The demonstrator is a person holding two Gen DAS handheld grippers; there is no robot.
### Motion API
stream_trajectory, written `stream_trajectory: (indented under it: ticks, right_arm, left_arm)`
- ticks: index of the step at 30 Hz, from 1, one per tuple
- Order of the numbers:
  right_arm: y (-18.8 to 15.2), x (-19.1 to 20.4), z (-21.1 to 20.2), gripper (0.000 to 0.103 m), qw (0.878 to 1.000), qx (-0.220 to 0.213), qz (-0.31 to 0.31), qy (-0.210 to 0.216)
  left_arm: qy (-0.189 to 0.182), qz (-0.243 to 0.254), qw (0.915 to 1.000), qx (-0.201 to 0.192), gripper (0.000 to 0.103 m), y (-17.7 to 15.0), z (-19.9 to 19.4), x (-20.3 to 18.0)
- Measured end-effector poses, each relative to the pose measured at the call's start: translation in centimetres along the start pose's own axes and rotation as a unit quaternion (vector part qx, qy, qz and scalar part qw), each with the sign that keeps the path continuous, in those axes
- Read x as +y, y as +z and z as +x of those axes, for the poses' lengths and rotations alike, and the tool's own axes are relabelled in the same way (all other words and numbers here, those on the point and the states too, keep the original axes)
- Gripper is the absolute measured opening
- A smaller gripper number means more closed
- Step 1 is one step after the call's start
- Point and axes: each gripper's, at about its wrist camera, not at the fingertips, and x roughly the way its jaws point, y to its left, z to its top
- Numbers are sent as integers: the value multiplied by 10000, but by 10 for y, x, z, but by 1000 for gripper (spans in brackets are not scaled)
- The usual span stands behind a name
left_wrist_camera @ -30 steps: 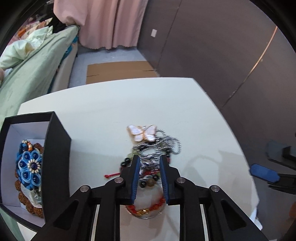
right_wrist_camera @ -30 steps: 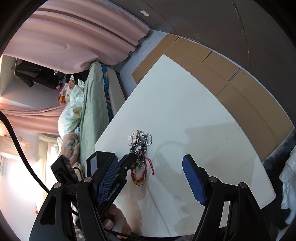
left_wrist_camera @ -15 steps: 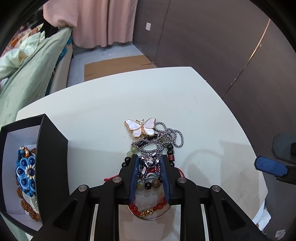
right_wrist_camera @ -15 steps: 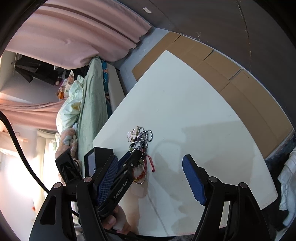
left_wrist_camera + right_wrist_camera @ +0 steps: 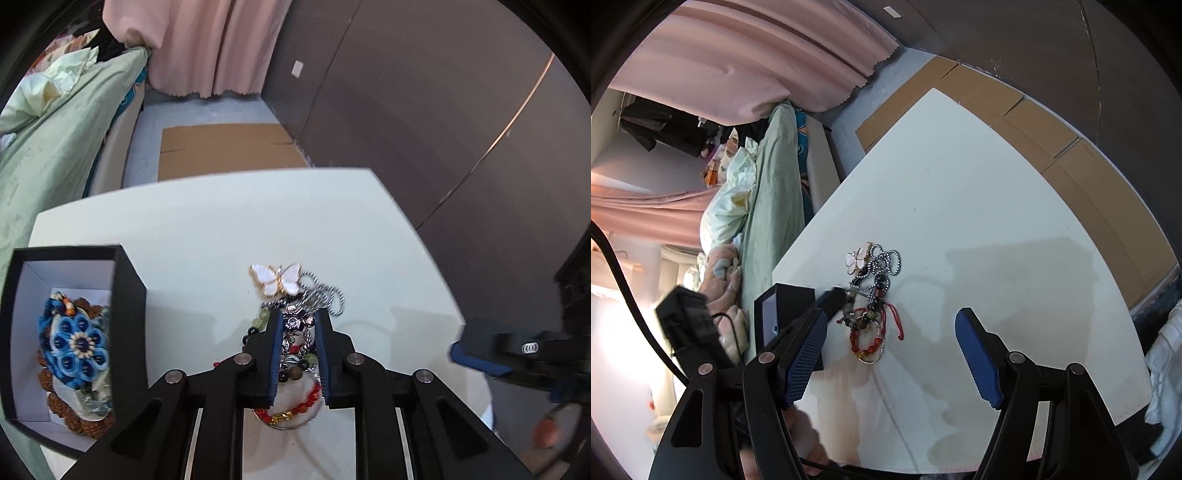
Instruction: Organize jewelry
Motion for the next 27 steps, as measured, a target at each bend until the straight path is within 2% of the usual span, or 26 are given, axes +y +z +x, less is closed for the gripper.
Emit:
stream_trajectory:
  ticks: [6,13,14,15,19,20,24,27]
  right_arm:
    - [3,0,2,72,9999,7,59,108]
    - [3,6,16,71,9994,146,99,283]
    - [3,8,19,70,9994,135,78,309]
    - [3,10,21,64,9994,125,61,317]
    - [4,15,30,43,9992,144,61,374]
    - [5,16,33,41,9992,164,61,370]
    - [6,17,44,39,9994,224,63,257]
    - [7,13,49,39,9992,287,182,218]
  left_arm:
    - [-178,-58,9994,-275,18,9,-27,1]
    - [-120,11,9982,-595,18,20,-72,-5]
    - [-90,32,9978,-653,17,23,-79,-5]
    - [-58,55,9973,-725,0,26,-88,-7]
    - [25,139,9952,-972,0,40,-120,-13]
    - [62,187,9943,-1045,0,42,-128,-16]
    - [177,379,9916,-1221,0,52,-151,-28]
    - [240,548,9937,-944,0,51,-144,-36]
